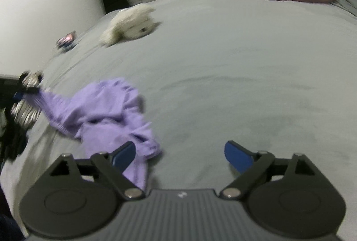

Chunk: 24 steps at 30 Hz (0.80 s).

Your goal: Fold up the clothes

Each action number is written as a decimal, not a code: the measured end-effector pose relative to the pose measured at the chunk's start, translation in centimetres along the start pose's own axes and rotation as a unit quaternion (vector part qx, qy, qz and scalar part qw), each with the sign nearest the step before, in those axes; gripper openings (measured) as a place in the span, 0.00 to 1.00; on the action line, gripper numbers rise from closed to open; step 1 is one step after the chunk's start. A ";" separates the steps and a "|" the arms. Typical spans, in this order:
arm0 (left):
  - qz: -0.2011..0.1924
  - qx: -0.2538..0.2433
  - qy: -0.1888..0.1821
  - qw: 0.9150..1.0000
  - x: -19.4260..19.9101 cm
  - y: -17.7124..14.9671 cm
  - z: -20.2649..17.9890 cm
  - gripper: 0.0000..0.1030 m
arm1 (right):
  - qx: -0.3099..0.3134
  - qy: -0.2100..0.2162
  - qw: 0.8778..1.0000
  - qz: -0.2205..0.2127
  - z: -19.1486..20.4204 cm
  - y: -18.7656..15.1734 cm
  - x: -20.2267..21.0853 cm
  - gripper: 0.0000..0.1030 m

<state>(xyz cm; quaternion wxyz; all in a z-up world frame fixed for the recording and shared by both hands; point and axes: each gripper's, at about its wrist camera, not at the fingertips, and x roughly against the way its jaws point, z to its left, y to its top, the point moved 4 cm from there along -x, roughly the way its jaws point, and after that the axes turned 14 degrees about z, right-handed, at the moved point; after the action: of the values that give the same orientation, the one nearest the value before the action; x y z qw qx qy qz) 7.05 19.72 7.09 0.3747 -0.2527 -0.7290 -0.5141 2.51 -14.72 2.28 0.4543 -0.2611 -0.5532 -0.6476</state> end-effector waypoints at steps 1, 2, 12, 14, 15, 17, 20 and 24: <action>-0.002 -0.003 -0.001 1.000 0.1 0.0 -0.2 0.22 | 0.016 0.003 1.000 0.000 0.8 0.0 -0.4 0.91; -0.005 -0.005 -0.004 1.000 0.2 -0.1 -0.2 0.22 | 0.032 0.004 0.999 -0.001 1.6 0.1 -0.8 0.91; -0.040 0.022 -0.030 0.999 2.0 0.7 1.3 0.22 | 0.157 -0.058 0.984 -0.055 5.7 0.8 -1.2 0.15; -0.042 0.033 -0.043 0.998 2.2 0.8 1.7 0.22 | 0.194 -0.139 0.964 -0.117 5.7 1.7 1.8 0.14; -0.044 0.036 -0.050 0.997 2.3 0.8 1.8 0.22 | 0.204 -0.177 0.951 -0.147 5.5 2.0 3.3 0.14; -0.040 0.041 -0.072 0.996 2.4 0.7 1.7 0.21 | 0.213 -0.257 0.919 -0.210 4.7 2.5 6.2 0.05; -0.028 0.046 -0.102 0.993 2.4 0.5 1.2 0.21 | 0.208 -0.373 0.853 -0.299 2.7 2.5 10.5 0.05; -0.011 0.025 -0.097 0.995 1.7 0.1 -0.1 0.22 | 0.172 -0.350 0.894 -0.223 -1.6 2.4 10.1 0.07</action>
<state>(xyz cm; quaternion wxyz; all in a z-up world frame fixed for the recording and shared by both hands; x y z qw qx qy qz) 6.14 19.66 8.51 0.3034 -0.2839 -0.7772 -0.4726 0.34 -19.19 11.52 0.1129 -0.2585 -0.8227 -0.4935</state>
